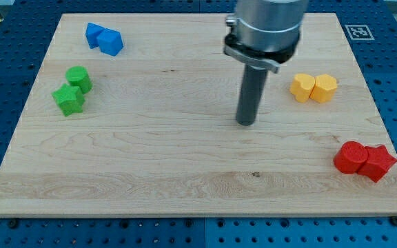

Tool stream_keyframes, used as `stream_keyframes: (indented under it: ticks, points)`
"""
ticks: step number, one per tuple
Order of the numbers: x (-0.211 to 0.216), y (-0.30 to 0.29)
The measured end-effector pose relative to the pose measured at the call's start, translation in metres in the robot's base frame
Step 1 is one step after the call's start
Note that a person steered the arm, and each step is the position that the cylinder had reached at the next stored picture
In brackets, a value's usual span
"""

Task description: Move your arm closer to the blue triangle

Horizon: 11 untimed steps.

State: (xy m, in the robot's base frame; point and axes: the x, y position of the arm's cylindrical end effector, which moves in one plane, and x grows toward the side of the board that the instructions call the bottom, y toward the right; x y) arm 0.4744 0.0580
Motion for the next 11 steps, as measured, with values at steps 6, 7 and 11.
stream_keyframes:
  ticks: [6, 7, 11]
  points:
    - [-0.129, -0.201]
    - [-0.131, -0.245]
    - [-0.168, -0.331]
